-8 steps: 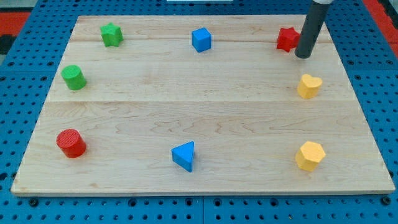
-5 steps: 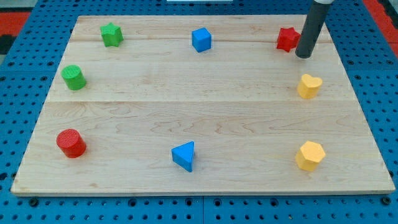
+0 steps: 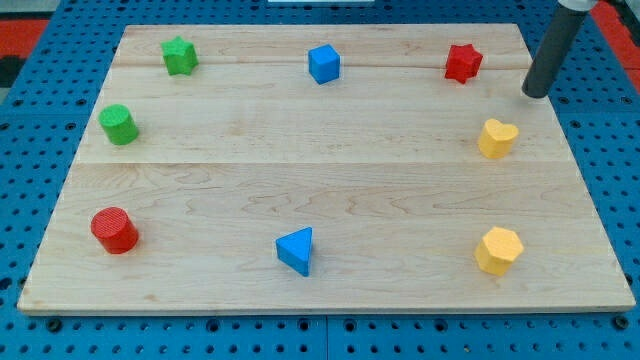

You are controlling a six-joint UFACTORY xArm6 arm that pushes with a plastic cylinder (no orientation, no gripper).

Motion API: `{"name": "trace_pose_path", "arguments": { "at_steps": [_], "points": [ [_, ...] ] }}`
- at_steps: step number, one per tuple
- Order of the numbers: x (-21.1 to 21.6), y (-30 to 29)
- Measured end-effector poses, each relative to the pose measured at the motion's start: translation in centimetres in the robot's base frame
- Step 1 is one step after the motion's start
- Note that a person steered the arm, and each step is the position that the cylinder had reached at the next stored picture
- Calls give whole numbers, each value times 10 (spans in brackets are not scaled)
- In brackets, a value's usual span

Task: Move the yellow heart above the blue triangle

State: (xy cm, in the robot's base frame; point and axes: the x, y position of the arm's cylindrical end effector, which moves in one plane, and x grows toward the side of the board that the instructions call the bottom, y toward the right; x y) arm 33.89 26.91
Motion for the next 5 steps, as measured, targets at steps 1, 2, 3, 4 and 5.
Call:
{"name": "trace_pose_path", "arguments": {
  "at_steps": [1,2,3,4,5],
  "points": [
    [26,-9],
    [28,-8],
    [28,-11],
    [35,-32],
    [39,-75]
  ]
}}
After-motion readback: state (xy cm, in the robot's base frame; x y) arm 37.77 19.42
